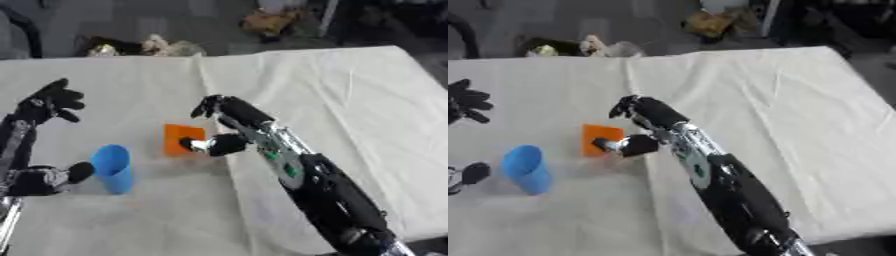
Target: Pour the contents of one cup into another cup.
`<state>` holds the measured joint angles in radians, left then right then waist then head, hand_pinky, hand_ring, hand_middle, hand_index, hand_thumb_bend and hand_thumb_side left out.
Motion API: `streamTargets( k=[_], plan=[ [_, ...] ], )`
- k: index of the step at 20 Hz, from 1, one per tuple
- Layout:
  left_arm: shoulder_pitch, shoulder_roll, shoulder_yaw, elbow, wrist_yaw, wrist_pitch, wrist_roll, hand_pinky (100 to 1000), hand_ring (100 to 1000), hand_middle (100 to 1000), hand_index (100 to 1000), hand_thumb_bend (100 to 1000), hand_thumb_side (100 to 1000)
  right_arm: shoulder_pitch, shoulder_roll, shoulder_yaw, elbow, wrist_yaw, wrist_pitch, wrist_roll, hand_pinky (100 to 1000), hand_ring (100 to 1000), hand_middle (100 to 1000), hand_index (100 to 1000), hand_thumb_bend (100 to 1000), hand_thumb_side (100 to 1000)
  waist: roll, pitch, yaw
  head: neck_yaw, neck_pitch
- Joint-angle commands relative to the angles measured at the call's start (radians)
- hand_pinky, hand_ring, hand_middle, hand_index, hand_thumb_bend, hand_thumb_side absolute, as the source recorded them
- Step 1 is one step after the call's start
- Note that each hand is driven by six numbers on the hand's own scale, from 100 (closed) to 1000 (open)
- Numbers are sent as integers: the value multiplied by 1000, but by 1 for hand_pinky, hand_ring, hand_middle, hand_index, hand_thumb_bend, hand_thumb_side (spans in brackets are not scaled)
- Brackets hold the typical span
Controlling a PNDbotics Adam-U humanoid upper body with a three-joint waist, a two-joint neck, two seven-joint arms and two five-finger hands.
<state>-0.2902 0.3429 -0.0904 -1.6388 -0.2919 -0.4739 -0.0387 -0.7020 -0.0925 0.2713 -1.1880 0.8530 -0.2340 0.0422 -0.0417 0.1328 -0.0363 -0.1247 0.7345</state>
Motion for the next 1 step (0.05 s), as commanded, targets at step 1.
streamTargets(
  k=[1],
  plan=[
    [-6, 13, 15, -22, 10, 7, -6, 576, 717, 728, 950, 786, 690, -11, -35, -29, -86, -66, 42, -52, 826, 645, 649, 737, 499, 742, 5, -12, -3, 1, 4]
  ],
)
